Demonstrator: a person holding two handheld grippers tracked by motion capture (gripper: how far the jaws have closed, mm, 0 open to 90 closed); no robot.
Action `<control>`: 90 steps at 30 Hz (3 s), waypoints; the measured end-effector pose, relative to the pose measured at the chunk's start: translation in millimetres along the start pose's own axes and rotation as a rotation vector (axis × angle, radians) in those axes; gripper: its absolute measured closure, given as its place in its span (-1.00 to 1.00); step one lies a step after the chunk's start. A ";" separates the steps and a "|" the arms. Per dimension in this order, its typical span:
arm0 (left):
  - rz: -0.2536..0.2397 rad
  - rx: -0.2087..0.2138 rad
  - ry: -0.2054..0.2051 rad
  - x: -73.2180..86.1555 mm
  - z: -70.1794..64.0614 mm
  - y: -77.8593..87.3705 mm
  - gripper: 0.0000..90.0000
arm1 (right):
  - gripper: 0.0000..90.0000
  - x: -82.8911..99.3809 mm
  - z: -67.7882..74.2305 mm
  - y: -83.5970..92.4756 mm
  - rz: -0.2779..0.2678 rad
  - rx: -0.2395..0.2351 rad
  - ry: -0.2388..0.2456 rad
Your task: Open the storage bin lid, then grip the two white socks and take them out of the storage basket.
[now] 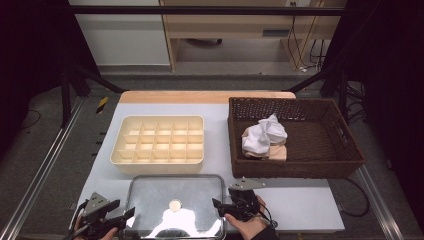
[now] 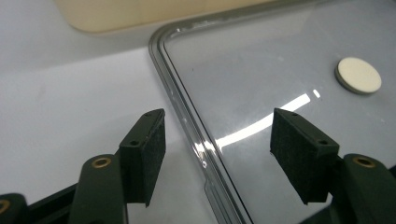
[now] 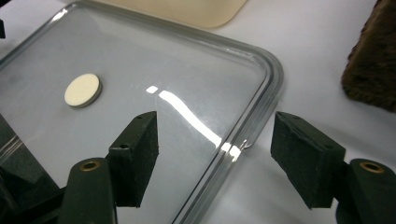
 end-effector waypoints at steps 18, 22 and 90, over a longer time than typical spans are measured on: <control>-0.021 -0.024 -0.062 -1.8 1.9 -5.2 -0.15 | -0.31 -6.9 -9.6 11.4 0.009 0.008 0.027; -0.019 -0.025 -0.061 -1.5 2.2 -5.6 -0.15 | -0.11 -10.7 -7.6 15.7 0.010 0.000 0.033; -0.060 -0.009 0.021 -7.2 13.1 -7.3 -0.49 | 0.03 -78.5 -74.7 84.0 -0.191 0.138 0.042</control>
Point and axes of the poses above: each handheld gripper's, and its own axes: y roughly backward along the jaws, x roughly out of its underside, z roughly to its left, the point moved 9 cm from there along -y, roughly forward along the jaws, and after that the axes turned 15 degrees about y, right-handed, at the moved point
